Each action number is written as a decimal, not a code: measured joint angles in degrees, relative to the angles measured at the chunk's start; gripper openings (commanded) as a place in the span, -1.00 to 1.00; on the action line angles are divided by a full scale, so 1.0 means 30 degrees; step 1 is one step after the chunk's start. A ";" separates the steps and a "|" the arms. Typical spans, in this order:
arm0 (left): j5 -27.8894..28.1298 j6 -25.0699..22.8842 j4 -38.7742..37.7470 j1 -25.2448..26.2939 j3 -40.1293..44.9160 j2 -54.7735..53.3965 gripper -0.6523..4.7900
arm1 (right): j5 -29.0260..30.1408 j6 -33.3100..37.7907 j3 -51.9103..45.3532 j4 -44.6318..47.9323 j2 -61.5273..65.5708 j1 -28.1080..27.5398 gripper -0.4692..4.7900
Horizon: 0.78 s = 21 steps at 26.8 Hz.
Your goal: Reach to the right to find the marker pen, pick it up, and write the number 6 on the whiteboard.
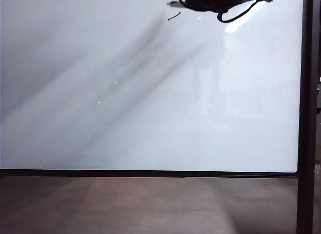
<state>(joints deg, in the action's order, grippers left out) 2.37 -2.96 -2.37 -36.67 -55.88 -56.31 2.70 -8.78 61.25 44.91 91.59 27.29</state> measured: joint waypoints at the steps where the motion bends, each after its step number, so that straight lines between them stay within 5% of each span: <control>1: 0.0000 0.0000 0.0000 0.0000 0.0000 0.0000 -0.78 | 0.0015 -0.0517 0.0000 -0.0270 0.0007 0.0000 -0.71; 21: 0.0000 0.0000 0.0000 0.0000 0.0000 0.0000 -0.78 | -0.0503 -0.1195 0.0051 0.0889 0.1479 -0.0313 -0.71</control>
<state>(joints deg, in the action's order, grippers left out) 2.37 -2.96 -2.37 -36.67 -55.88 -56.31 1.19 -12.36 61.41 47.57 96.03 26.35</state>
